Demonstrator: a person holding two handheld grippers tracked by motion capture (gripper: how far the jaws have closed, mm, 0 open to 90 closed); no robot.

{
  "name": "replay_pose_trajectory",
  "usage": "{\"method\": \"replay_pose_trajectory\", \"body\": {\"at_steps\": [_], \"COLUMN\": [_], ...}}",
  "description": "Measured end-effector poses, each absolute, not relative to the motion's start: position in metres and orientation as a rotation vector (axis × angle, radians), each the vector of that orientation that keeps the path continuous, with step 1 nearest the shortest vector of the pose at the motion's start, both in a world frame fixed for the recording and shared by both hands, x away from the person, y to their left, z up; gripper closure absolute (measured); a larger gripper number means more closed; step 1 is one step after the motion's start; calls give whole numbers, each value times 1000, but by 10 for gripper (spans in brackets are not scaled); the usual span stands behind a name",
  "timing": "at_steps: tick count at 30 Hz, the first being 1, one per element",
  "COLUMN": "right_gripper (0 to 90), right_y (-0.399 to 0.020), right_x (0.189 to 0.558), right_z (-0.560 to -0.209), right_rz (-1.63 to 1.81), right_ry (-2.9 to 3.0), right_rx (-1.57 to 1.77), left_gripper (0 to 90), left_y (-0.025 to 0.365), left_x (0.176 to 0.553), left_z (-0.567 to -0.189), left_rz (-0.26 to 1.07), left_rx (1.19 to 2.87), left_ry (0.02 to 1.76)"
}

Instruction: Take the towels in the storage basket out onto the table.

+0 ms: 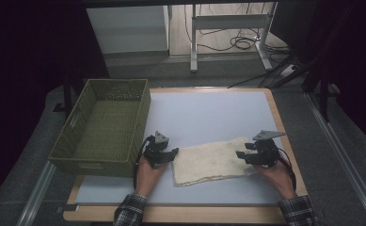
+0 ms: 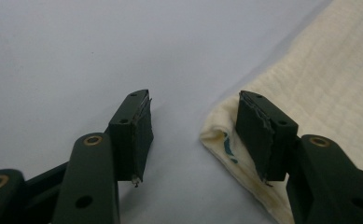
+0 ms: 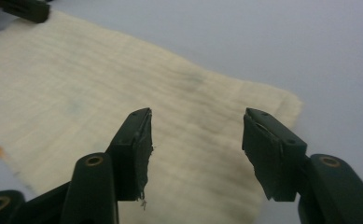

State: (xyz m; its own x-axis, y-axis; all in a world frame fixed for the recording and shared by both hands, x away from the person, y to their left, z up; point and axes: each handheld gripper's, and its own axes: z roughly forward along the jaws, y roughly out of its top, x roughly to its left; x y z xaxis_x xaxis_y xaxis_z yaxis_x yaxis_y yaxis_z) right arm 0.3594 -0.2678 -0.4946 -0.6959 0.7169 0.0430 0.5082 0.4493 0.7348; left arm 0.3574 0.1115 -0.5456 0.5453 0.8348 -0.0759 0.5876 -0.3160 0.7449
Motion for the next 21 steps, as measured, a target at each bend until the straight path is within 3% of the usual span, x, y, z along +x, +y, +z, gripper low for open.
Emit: {"method": "replay_pose_trajectory", "body": {"at_steps": [11, 21], "right_gripper": [405, 427], "right_y": [-223, -165], "right_x": [334, 320], "right_z": [-488, -507], "right_rz": [1131, 1124], "right_ry": [2527, 2656], "right_rx": [920, 771], "left_gripper": [407, 407], "left_y": [111, 111], "left_x": [358, 358], "left_z": [-546, -546], "left_rz": [430, 427], "left_rx": [2030, 2026], "left_ry": [1164, 1165]}}
